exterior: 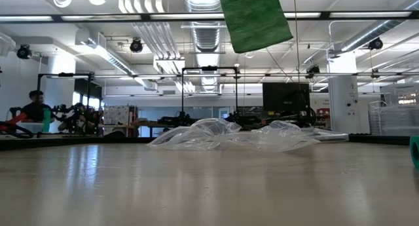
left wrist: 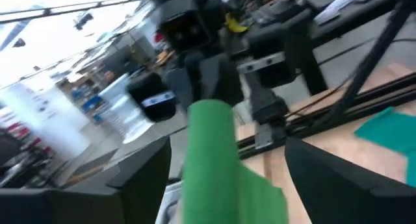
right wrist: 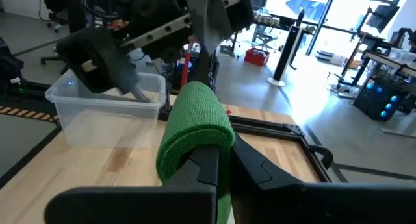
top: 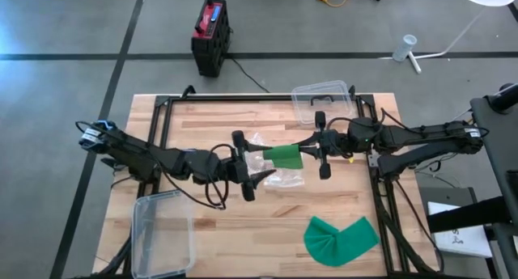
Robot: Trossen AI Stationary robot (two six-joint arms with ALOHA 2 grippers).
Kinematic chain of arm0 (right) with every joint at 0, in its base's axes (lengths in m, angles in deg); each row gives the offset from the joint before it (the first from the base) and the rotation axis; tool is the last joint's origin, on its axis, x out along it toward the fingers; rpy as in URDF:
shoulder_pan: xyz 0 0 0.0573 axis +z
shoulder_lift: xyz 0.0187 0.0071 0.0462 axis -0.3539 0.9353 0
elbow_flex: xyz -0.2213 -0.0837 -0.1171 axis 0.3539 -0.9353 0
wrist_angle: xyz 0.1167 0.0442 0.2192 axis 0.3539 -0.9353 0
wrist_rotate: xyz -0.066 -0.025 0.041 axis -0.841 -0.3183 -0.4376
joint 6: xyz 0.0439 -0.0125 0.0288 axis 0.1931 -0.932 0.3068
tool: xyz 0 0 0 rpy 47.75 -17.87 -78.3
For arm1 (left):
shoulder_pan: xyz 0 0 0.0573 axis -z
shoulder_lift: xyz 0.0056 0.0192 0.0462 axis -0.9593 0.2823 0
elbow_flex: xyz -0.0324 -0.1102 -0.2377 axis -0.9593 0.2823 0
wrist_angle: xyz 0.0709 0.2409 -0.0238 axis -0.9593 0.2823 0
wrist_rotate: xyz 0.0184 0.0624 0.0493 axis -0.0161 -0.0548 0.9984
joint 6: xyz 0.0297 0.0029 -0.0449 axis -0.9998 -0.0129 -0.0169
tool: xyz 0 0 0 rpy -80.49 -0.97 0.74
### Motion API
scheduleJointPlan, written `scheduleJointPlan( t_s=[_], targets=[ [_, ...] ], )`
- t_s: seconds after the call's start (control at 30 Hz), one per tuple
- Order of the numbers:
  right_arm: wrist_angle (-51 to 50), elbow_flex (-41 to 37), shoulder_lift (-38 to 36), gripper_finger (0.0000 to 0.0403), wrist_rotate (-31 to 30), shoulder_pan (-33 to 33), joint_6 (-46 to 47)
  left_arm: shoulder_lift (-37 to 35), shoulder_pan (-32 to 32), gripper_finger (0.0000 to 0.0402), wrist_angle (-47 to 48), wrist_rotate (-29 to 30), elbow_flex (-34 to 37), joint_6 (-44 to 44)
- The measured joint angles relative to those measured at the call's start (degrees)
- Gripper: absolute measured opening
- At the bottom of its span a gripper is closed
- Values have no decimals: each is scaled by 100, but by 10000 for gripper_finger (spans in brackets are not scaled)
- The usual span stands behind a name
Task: Roll bandage
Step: Roll the green bandage
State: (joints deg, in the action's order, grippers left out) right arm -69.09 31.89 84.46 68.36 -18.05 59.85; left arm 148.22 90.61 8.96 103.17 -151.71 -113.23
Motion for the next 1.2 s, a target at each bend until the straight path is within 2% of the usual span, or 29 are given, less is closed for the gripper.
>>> scheduleJointPlan(
  t_s=[0.23, 0.43, 0.53, 0.7, 0.73, 0.83, 1.2],
  targets=[
    [26, -2, 4, 4, 5, -1, 78, 163, -287, 257, 122, -31, 0, 73],
    [98, -2, 7, 4, 10, -1, 80, 189, -360, 208, 162, -48, 24, 150],
    [144, -4, 7, 4, 15, 0, 75, 189, -363, 159, 163, -55, 26, 160],
    [147, -8, -7, 4, 43, 2, 78, 188, -306, 39, 195, -85, 26, 170],
    [137, -12, -14, 4, 43, 4, 79, 188, -301, 29, 224, -86, 26, 206],
    [118, -18, -47, 5, 57, 4, 161, 176, -285, 34, 345, -62, 26, 376],
    [209, 15, -129, 4, 52, 2, 214, 144, -252, 172, 471, 350, 127, 531]
  ],
)
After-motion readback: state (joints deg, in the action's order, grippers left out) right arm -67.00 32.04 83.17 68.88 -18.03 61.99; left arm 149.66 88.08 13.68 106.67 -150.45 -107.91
